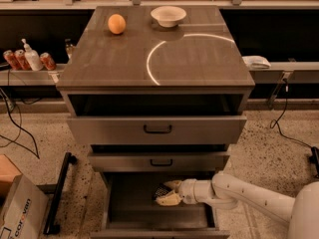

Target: Place rxbar chocolate into bottom drawer

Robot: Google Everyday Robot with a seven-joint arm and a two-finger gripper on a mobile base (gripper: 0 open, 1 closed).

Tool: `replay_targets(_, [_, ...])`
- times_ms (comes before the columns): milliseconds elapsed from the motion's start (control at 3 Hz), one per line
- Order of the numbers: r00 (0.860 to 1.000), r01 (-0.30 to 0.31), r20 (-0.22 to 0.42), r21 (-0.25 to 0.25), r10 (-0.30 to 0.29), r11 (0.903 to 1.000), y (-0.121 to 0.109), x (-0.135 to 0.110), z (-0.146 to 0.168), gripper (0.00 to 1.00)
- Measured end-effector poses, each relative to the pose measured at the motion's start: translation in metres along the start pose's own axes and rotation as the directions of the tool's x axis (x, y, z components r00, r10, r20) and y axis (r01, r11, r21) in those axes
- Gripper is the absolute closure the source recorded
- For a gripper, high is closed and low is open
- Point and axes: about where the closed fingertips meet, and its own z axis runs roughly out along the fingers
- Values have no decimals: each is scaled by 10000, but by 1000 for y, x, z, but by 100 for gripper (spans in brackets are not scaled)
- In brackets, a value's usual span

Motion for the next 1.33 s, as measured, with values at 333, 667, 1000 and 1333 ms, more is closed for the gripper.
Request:
replay_targets(333, [9988, 175, -451, 54, -172, 9998, 1, 3, 7, 100])
replay_targets(667, [9907, 726, -1173, 300, -686, 9969, -6, 19, 28, 100])
replay_targets(1000, [9874, 685, -1453, 388, -622, 9969, -20, 43, 42, 100])
replay_targets(1333, [9911, 337, -1304, 551, -262, 9979, -32, 68, 53, 100])
